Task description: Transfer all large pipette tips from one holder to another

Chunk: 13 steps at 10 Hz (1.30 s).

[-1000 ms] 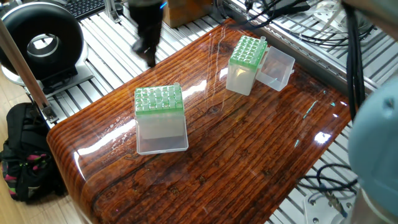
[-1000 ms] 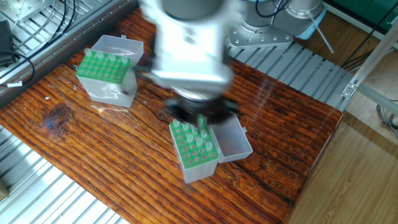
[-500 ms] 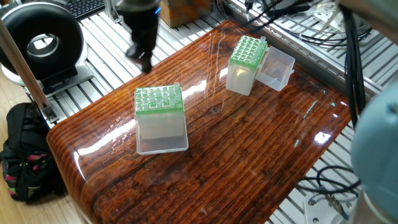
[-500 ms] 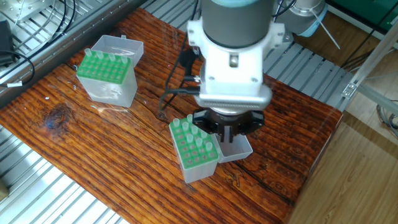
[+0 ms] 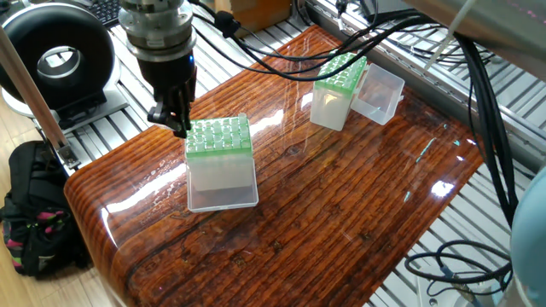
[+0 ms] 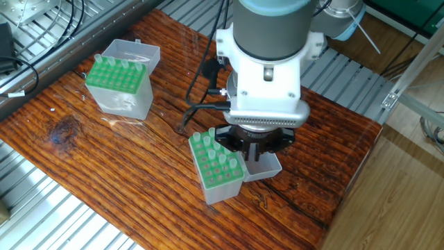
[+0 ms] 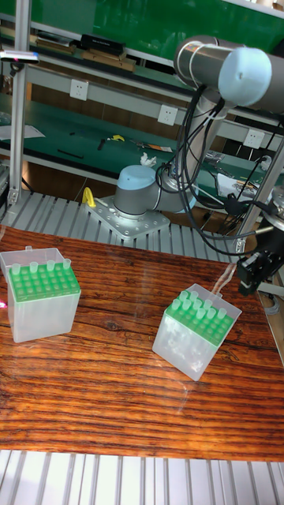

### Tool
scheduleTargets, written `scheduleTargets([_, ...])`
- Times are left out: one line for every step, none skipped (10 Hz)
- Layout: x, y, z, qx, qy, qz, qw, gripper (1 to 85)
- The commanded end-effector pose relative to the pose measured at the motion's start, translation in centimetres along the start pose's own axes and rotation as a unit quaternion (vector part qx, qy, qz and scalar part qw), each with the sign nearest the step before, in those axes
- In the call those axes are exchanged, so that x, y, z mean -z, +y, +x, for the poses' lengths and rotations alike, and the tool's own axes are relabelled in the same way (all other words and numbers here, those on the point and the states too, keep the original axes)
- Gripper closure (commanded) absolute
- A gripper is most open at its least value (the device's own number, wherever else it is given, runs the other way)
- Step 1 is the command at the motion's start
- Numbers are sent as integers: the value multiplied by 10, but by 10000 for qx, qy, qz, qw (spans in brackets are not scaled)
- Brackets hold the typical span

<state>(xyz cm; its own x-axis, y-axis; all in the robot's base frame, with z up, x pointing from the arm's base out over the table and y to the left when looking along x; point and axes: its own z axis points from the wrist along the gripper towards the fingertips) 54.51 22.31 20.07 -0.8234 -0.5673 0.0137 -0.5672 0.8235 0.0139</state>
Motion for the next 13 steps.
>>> scheduleTargets([-12, -7, -14, -5, -82, 139, 9999, 637])
scheduleTargets([-13, -15, -15, 41, -45, 218, 9997, 637])
scheduleTargets([-19, -20, -13, 110, -25, 243, 9996, 637])
scheduleTargets([-25, -26, -8, 178, -3, 258, 9995, 637])
scheduleTargets([-32, -26, -6, 209, -42, 163, 9996, 633])
scheduleTargets([-35, -26, -5, 255, -72, 120, 9996, 623])
scheduleTargets([-35, -25, -6, 286, -83, 119, 9995, 610])
scheduleTargets([-36, -27, -9, 325, -123, 140, 9993, 600])
scheduleTargets([-36, -31, -13, 379, -176, 171, 9990, 573])
scheduleTargets([-38, -30, -15, 417, -204, 146, 9988, 560])
scheduleTargets([-41, -27, -15, 455, -226, 116, 9986, 543])
scheduleTargets([-44, -26, -13, 547, -235, 117, 9982, 540])
scheduleTargets([-45, -26, -12, 647, -232, 109, 9976, 537])
